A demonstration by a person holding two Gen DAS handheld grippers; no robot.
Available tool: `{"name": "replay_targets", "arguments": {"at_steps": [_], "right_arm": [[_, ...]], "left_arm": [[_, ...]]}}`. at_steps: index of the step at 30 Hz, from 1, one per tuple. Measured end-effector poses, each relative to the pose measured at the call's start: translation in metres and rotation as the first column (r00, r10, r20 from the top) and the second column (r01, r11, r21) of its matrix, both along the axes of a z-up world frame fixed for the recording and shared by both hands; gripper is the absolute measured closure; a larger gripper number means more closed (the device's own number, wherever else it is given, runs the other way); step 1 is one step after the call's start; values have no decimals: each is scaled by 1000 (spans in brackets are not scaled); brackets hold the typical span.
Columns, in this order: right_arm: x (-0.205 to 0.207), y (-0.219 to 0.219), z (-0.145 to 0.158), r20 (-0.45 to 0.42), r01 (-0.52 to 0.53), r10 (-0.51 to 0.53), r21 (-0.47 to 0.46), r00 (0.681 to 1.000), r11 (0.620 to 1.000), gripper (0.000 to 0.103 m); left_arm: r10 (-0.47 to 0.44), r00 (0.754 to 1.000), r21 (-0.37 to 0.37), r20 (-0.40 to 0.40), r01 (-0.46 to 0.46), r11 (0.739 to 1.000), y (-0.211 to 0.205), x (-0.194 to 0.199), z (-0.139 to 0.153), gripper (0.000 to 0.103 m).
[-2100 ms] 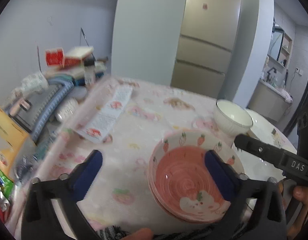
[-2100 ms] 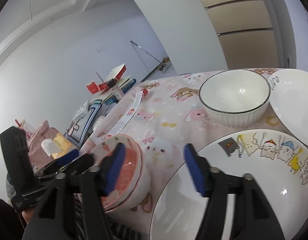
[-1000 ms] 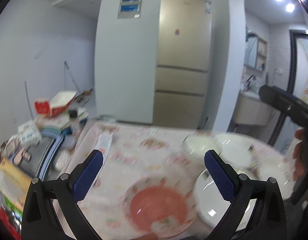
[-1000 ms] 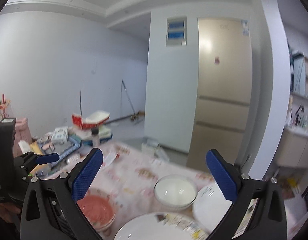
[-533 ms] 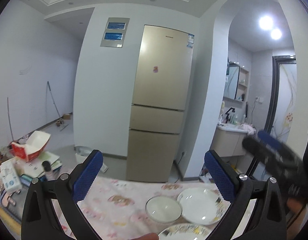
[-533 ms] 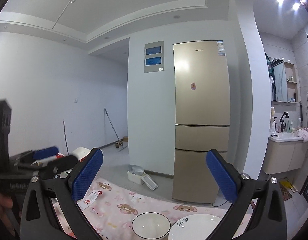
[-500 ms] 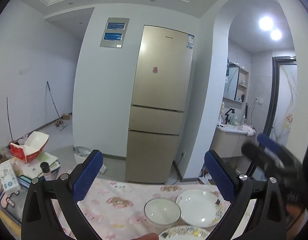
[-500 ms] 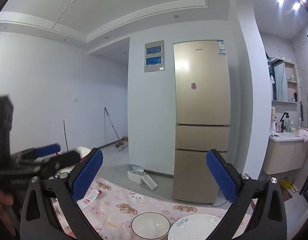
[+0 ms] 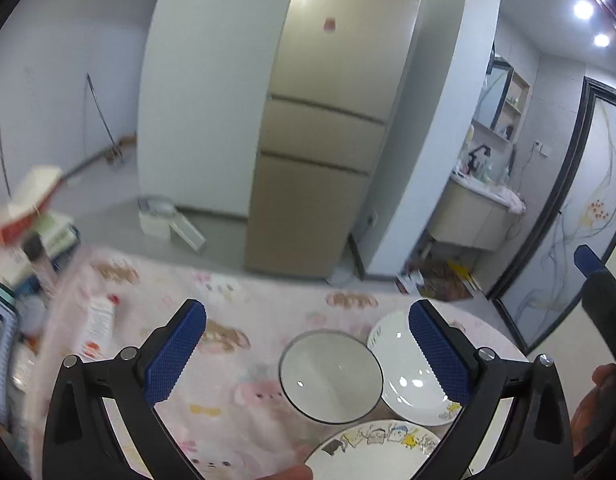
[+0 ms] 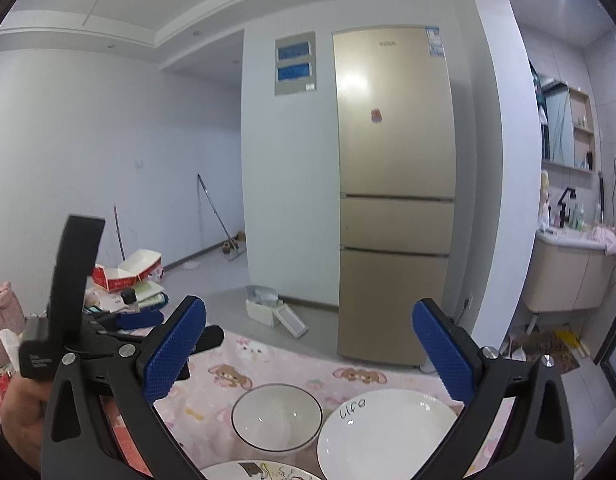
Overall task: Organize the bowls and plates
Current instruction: 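Move both grippers over to the white ribbed bowl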
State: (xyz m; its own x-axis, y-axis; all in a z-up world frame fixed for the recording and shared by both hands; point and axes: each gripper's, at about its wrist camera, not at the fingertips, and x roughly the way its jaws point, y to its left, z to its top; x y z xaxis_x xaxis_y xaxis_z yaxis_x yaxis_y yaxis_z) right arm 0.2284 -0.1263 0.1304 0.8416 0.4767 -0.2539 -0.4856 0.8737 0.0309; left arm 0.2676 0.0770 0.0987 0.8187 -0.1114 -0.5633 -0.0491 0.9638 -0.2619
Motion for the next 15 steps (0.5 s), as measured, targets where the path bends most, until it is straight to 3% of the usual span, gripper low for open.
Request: {"name": "replay_targets", "arguments": {"at_steps": [7, 12, 14, 15], "right_arm": [[48, -5, -49, -218, 10, -7, 13, 976, 1000, 0], [85, -4, -103, -425, 2, 7, 21, 905, 1000, 2], [95, -5, -123, -479, 5, 0, 9, 878, 1000, 20], [99, -6, -132, -503, 9, -6, 2, 864, 1000, 25]], "left_arm": [[22, 987, -53, -161, -31, 998, -1, 36, -58, 0], [35, 963, -131, -266, -72, 989, 1, 49, -95, 0], [60, 957, -127, -284, -100, 987, 0, 52, -104, 0], [68, 955, -124, -288, -107, 986, -1, 53, -109, 0]]}}
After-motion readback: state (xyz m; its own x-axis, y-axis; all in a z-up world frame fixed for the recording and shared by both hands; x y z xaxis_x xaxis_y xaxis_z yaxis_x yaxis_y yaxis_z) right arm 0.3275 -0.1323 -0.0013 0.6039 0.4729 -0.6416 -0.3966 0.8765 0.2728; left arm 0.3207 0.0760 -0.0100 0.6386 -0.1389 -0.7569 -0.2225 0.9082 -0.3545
